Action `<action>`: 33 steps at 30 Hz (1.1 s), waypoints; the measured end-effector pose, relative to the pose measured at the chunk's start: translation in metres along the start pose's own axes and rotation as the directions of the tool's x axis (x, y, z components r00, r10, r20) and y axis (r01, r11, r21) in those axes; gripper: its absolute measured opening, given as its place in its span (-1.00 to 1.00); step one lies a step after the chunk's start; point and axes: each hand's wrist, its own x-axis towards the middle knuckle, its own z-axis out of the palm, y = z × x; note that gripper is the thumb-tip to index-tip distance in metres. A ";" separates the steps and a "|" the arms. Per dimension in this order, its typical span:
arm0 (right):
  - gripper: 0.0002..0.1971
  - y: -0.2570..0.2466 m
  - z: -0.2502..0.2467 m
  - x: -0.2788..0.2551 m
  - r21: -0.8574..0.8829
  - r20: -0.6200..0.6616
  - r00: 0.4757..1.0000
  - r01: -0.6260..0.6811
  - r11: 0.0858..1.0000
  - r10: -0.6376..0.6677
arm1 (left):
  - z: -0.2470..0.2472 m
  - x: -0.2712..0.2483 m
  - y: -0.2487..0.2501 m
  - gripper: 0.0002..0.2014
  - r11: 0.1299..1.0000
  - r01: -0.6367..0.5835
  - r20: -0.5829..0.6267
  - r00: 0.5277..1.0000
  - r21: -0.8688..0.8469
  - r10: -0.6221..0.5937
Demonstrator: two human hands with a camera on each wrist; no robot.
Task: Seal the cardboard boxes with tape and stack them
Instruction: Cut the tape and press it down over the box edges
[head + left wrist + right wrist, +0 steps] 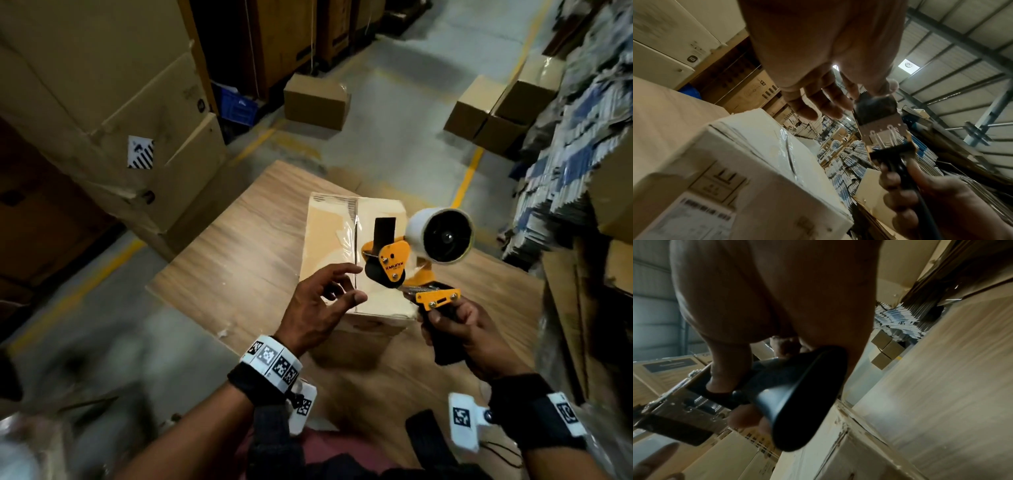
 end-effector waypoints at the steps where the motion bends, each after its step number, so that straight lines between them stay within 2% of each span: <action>1: -0.70 -0.002 0.004 0.003 -0.004 0.019 1.000 0.010 1.000 -0.010 | -0.001 -0.004 -0.001 -0.68 1.000 -0.021 0.001 1.000 0.005 0.021; 4: -0.74 -0.007 0.014 0.010 -0.036 0.045 0.999 0.026 0.999 -0.025 | -0.001 -0.013 -0.002 -0.71 0.999 0.017 0.019 1.000 -0.035 -0.017; 6: -0.75 -0.009 0.018 0.013 -0.057 0.051 0.998 0.023 0.998 -0.020 | -0.004 -0.016 0.000 -0.68 0.986 0.097 0.038 0.995 -0.138 -0.093; 8: -0.73 -0.011 0.021 0.014 -0.076 0.058 0.998 0.010 0.997 -0.006 | -0.007 -0.016 0.005 -0.61 0.936 0.220 0.075 0.975 -0.275 -0.207; 11: -0.74 -0.011 0.024 0.016 -0.106 0.073 0.997 0.008 0.994 0.000 | -0.008 -0.009 0.016 -0.52 0.761 0.418 0.117 0.901 -0.496 -0.418; 14: -0.73 -0.010 0.025 0.016 -0.122 0.084 0.996 0.023 0.992 -0.013 | -0.004 -0.001 0.024 -0.65 0.545 0.517 0.141 0.798 -0.660 -0.586; 18: -0.71 -0.011 0.026 0.013 -0.154 0.068 0.997 0.032 0.988 -0.022 | -0.006 0.003 0.022 -0.76 0.290 0.607 0.284 0.672 -0.740 -0.684; 21: -0.68 -0.010 0.023 0.012 -0.166 0.066 0.998 0.028 0.986 -0.017 | -0.007 0.004 0.018 -0.81 0.197 0.606 0.308 0.625 -0.771 -0.718; 24: -0.67 -0.010 0.022 0.008 -0.154 0.071 0.997 0.033 0.988 -0.023 | -0.004 0.002 0.017 -0.81 0.188 0.622 0.321 0.611 -0.760 -0.723; 26: -0.67 -0.010 0.020 0.007 -0.156 0.056 0.998 0.026 0.987 -0.017 | -0.003 0.001 0.016 -0.81 0.220 0.650 0.318 0.603 -0.727 -0.732; 28: -0.64 -0.008 0.016 0.007 -0.141 0.053 0.998 0.030 0.990 -0.023 | -0.007 0.002 0.014 -0.81 0.319 0.666 0.239 0.606 -0.675 -0.759; 30: -0.59 -0.003 0.012 0.006 -0.143 0.088 0.996 0.045 0.989 -0.033 | -0.018 0.006 0.013 -0.75 0.458 0.652 0.090 0.627 -0.604 -0.774; 33: -0.59 0.006 0.009 0.002 -0.260 0.115 0.993 0.058 0.964 -0.029 | -0.042 0.009 0.008 -0.72 0.646 0.661 -0.069 0.676 -0.381 -0.733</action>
